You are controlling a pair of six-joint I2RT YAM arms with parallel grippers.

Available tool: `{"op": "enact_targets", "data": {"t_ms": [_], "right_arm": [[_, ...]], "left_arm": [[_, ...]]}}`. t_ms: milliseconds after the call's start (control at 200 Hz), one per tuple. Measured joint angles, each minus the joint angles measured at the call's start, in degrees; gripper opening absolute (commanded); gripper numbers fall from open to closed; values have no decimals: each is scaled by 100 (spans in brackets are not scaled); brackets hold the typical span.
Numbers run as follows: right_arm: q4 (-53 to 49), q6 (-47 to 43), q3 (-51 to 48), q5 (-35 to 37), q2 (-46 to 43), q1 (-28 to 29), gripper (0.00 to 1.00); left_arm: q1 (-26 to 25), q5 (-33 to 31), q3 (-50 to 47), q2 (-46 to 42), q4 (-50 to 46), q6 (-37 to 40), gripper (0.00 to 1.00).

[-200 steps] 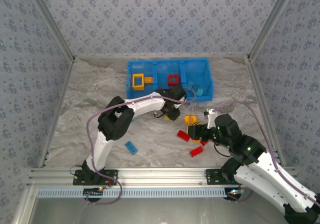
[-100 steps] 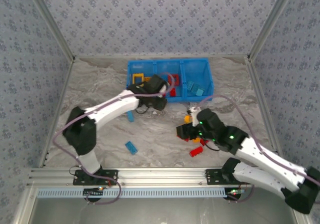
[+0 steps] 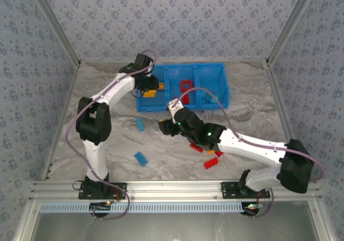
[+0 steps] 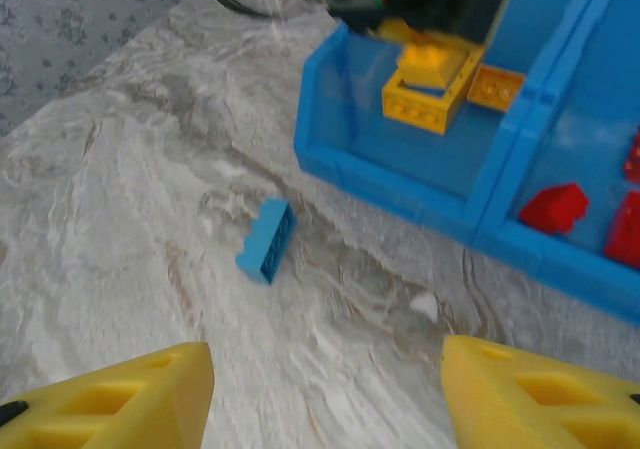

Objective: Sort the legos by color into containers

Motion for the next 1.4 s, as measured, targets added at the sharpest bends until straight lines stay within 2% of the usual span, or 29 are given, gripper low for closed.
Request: {"op": "enact_targets", "data": {"t_ms": [335,540,680,789,924,1024,1224,1399], "right_arm": [[297,-24,262,455,396,74,64],[299,9,262,472,437,90,65],[297,11,262,470,481,90,65],[291,31,262,468,544,87,64],[199,162,402,402,861,90,64],[15,350,756,321,1451,116,63],[-669,793,2341,249,3180,352,67],[-1322,1086,3418,195,4229,439,71]], "left_arm": [[-2,212,841,920,-63,-345,40],[26,205,905,1108,-160,-433,61],[37,186,903,1073,-190,-468,63],[35,190,741,857,-173,-476,60],[26,120,208,35,-146,-505,56],[26,-28,-348,-964,-96,-584,54],[26,-361,-1766,-3606,-52,-734,56],[26,-455,-3051,-5886,-299,-822,61]]}}
